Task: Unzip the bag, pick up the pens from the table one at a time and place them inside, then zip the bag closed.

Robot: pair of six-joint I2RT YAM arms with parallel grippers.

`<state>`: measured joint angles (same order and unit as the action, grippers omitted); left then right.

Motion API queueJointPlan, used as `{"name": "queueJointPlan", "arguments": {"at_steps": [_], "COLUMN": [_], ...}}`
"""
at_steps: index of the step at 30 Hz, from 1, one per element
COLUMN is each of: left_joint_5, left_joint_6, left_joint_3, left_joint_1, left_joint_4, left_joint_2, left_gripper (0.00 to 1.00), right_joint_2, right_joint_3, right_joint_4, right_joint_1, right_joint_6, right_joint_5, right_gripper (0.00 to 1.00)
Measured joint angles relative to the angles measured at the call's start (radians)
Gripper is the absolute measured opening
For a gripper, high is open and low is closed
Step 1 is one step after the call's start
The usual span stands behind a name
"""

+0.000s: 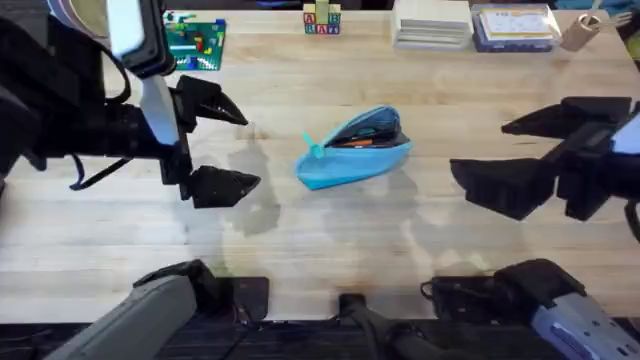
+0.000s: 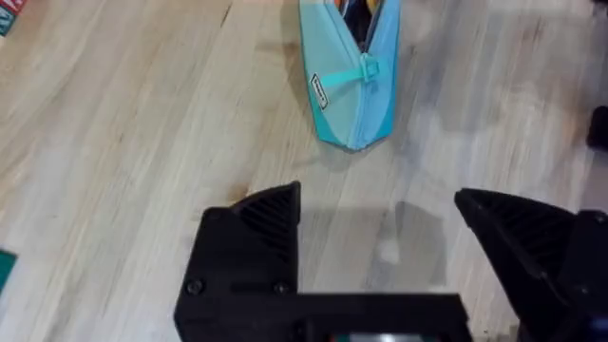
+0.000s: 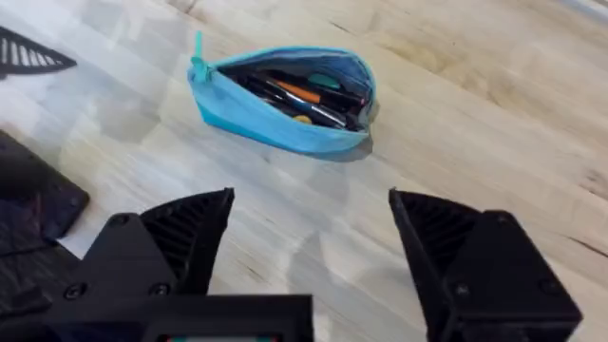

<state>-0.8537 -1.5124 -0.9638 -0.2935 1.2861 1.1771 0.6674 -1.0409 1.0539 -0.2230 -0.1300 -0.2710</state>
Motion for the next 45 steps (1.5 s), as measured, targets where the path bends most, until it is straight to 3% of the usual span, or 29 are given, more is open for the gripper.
{"name": "queueJointPlan", "arguments": {"at_steps": [8, 17, 23, 31, 32, 45], "left_joint_5": [-0.016, -0.014, -0.01, -0.014, -0.017, -0.026], "left_joint_6": [0.0, 0.0, 0.0, -0.01, -0.026, -0.038], "left_joint_3": [0.0, 0.0, 0.0, 0.0, 0.0, 0.0], "left_joint_1": [0.0, -0.001, -0.024, -0.111, -0.133, -0.141], "left_joint_4": [0.0, -0.015, -0.021, -0.017, -0.012, -0.011], "left_joint_2": [0.065, 0.077, 0.077, 0.077, 0.077, 0.077], "left_gripper": [0.993, 0.993, 0.993, 0.993, 0.993, 0.993], "right_joint_2": [0.015, 0.144, 0.204, 0.317, 0.392, 0.691], "right_joint_3": [0.0, 0.0, -0.006, -0.1, -0.148, -0.357], "right_joint_4": [0.009, 0.007, -0.001, -0.004, -0.003, -0.03], "right_joint_1": [0.0, -0.026, -0.139, -0.355, -0.422, -0.549], "right_joint_6": [0.08, 0.11, 0.146, 0.205, 0.226, 0.261], "right_joint_5": [-0.006, -0.007, 0.039, 0.176, 0.22, 0.301], "right_gripper": [0.998, 0.997, 0.997, 0.997, 0.996, 0.997]}}
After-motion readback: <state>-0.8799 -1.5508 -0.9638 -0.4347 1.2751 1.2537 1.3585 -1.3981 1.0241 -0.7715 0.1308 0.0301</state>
